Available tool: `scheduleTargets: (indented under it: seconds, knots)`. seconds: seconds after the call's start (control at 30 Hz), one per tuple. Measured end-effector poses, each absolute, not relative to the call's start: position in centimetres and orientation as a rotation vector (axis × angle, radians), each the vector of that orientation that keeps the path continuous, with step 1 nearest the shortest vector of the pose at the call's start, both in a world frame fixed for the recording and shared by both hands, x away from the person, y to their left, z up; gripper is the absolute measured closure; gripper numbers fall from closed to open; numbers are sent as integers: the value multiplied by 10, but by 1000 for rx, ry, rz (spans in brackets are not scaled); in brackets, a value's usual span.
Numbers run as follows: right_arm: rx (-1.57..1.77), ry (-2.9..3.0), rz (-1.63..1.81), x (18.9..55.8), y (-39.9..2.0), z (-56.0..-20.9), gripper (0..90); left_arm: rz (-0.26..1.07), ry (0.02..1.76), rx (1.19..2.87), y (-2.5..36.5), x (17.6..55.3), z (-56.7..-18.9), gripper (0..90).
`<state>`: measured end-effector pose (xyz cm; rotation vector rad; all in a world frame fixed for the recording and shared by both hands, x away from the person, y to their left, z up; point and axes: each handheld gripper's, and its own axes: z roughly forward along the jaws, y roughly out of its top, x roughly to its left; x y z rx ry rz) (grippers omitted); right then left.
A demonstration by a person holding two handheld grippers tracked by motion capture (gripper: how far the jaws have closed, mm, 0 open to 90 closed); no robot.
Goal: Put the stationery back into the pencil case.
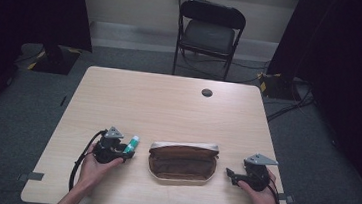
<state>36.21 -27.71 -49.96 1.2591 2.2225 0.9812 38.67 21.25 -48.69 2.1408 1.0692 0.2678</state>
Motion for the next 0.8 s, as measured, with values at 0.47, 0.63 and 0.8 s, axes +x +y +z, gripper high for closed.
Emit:
scheduleTargets:
  seconds: [0.47,0.63,0.8]
  knots:
    - [1257,2222,980,362,-277,-500,180,291,1023,2181,229,377,-486,646]
    - [1258,2221,981,362,-277,-500,179,298,1015,2169,226,380,-485,622]
    - [1258,2220,980,362,-277,-500,179,319,980,2196,219,382,-486,602]
